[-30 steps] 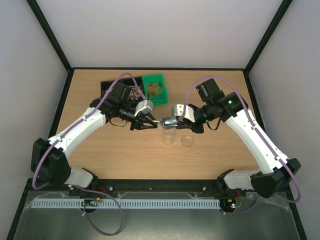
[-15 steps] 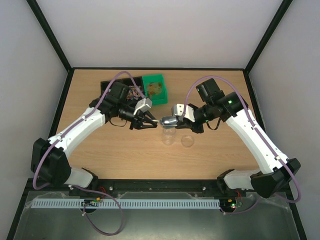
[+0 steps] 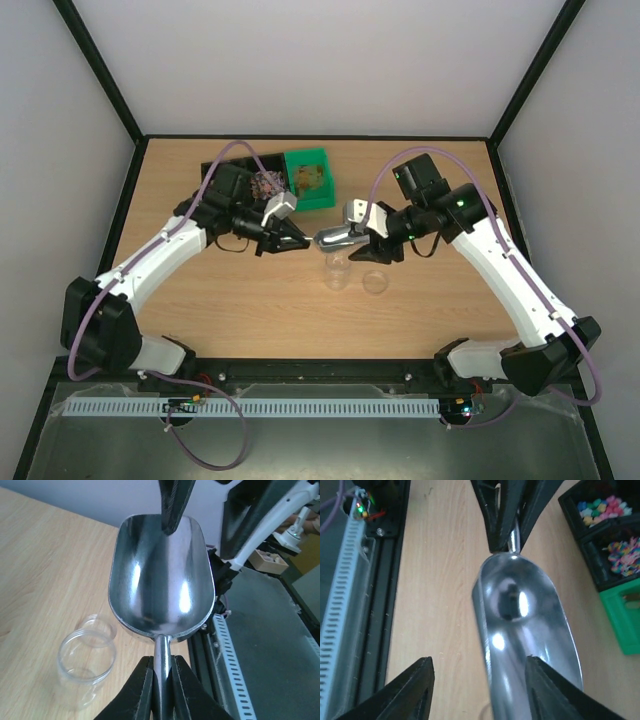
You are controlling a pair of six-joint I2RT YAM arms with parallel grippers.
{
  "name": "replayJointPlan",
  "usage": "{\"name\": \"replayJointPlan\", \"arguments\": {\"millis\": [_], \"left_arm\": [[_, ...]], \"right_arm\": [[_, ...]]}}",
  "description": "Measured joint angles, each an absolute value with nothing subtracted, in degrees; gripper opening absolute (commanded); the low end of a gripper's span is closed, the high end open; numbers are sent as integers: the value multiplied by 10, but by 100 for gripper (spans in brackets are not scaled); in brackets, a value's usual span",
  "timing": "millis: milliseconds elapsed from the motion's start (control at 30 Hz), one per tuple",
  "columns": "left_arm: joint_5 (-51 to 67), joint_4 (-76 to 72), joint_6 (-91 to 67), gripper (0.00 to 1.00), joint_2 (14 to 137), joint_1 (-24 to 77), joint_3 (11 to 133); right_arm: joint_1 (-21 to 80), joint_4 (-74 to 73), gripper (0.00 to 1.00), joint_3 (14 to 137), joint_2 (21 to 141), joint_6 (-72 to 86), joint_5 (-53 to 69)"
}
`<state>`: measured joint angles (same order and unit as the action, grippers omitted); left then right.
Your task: Pack the candies
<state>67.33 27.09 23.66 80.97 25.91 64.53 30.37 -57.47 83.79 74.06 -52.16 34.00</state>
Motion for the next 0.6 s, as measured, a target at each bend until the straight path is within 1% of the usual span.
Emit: {"name": "replayJointPlan", "arguments": {"millis": [133, 300, 367, 467, 600], "left_arm": [[666, 256, 225, 2, 794, 220, 620], [652, 240, 207, 2, 760, 160, 587], [640, 234, 201, 2, 749, 136, 575], [619, 228, 190, 2, 737, 104, 562], [596, 217, 174, 2, 724, 74, 554]], "right_arm": [[301, -552, 59, 843, 748, -488, 338], [268, -509, 74, 878, 787, -428, 351], [241, -476, 78, 898, 813, -393, 360], [214, -420, 78, 928, 865, -332, 357], [206, -369, 73, 998, 982, -240, 331]]}}
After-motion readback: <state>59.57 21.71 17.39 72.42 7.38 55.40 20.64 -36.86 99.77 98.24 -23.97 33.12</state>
